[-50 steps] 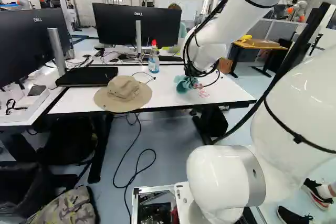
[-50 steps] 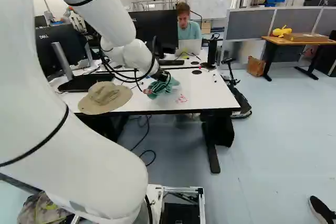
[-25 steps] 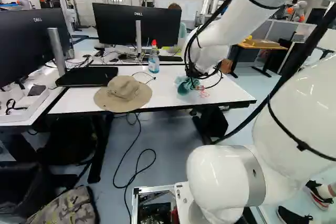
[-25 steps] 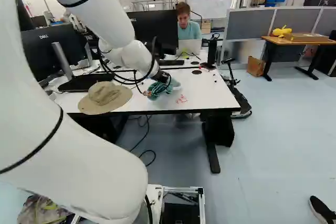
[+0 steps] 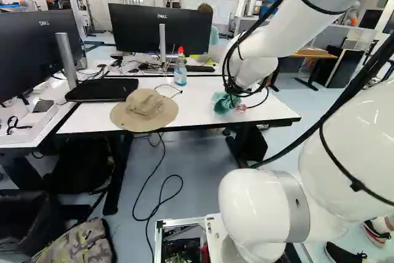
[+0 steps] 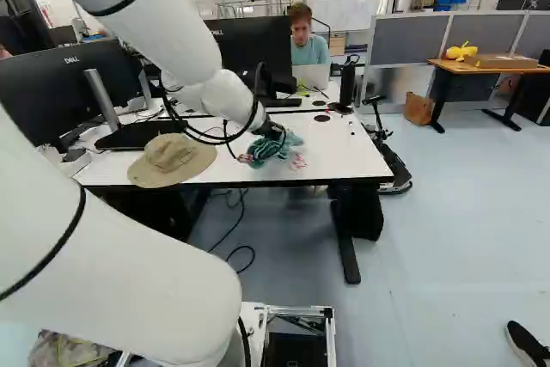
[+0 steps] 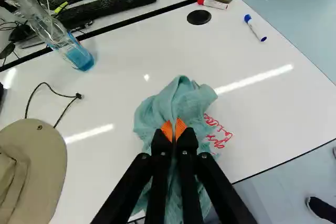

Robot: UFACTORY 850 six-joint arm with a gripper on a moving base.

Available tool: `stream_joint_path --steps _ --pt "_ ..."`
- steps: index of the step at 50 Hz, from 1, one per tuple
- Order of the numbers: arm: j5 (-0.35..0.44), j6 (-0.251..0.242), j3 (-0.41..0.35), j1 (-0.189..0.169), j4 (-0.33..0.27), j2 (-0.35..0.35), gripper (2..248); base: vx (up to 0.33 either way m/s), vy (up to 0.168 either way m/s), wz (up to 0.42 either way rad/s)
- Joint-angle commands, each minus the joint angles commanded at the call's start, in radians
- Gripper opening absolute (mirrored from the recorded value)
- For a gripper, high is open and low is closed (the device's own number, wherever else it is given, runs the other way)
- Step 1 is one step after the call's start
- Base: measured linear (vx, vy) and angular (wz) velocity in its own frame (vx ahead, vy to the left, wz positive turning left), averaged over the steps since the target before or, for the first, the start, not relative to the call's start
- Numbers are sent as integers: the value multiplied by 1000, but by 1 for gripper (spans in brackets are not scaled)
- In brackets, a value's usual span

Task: Clean the table with the green towel

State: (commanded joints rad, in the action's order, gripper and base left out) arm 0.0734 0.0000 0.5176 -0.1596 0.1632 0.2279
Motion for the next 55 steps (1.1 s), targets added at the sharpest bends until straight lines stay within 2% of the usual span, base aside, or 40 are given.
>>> stream_joint_path --steps 55 --pt "0 0 0 0 0 0 27 0 0 0"
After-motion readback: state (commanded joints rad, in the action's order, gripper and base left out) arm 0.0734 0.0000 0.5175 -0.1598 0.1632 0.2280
